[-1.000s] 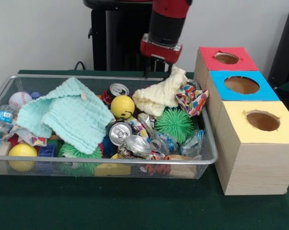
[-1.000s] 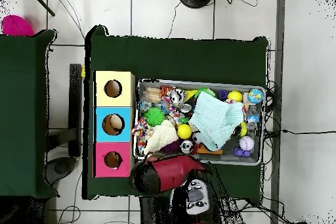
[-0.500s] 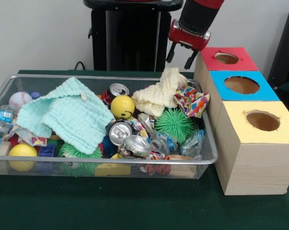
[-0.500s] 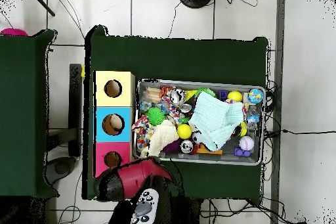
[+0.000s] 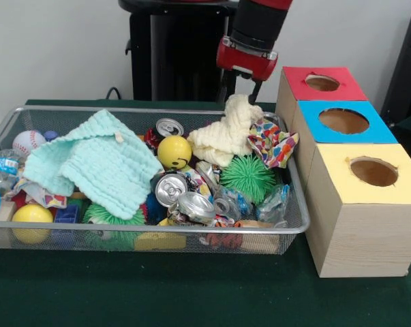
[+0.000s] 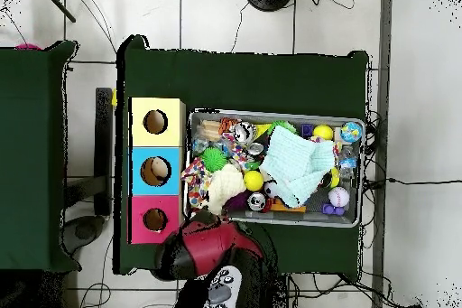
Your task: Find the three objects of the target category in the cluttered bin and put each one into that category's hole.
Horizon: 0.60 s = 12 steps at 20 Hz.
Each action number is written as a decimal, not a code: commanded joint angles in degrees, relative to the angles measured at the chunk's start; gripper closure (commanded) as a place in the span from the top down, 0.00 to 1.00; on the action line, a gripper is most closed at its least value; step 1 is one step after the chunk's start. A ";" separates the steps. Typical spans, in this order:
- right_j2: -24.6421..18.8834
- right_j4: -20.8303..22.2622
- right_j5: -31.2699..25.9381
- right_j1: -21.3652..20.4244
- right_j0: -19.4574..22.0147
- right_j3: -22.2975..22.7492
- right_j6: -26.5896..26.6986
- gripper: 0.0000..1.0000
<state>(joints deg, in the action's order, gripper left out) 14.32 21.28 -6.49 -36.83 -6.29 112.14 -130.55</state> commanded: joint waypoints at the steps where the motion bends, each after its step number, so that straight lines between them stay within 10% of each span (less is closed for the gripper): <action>1: 9.56 1.69 7.44 2.36 -4.55 -1.58 -8.07 1.00; 12: 13.18 -3.22 24.29 7.31 -5.40 5.76 -10.08 1.00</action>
<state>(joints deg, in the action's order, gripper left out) 25.51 21.12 9.46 -34.23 -12.07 113.71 -130.55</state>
